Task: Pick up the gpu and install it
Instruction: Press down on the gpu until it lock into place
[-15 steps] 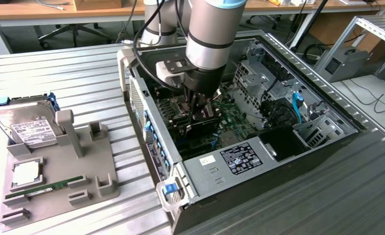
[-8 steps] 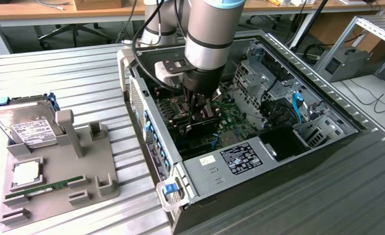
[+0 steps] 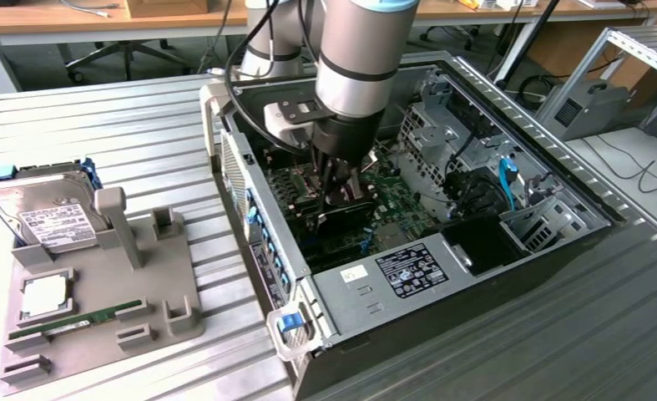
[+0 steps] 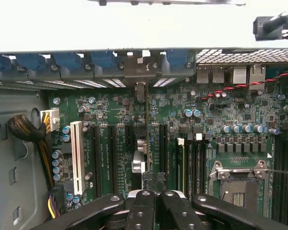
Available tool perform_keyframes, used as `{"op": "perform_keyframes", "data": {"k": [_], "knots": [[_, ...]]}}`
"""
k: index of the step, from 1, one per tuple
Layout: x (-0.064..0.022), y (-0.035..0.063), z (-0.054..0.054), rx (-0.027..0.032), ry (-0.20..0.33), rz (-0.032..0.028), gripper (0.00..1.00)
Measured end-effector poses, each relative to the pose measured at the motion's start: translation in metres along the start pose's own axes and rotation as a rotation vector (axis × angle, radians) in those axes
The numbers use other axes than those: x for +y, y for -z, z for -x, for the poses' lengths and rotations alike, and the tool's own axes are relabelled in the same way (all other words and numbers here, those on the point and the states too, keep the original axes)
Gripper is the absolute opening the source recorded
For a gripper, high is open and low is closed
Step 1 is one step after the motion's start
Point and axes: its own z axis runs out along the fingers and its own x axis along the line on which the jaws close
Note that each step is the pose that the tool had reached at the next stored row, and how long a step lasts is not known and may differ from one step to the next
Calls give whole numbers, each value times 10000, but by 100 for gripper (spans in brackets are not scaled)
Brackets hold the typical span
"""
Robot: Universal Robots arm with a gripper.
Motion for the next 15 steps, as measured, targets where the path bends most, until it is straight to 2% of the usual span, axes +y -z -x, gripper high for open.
{"op": "perform_keyframes", "data": {"k": [15], "knots": [[-5, 304, 3, 0, 1, 0, 11]]}}
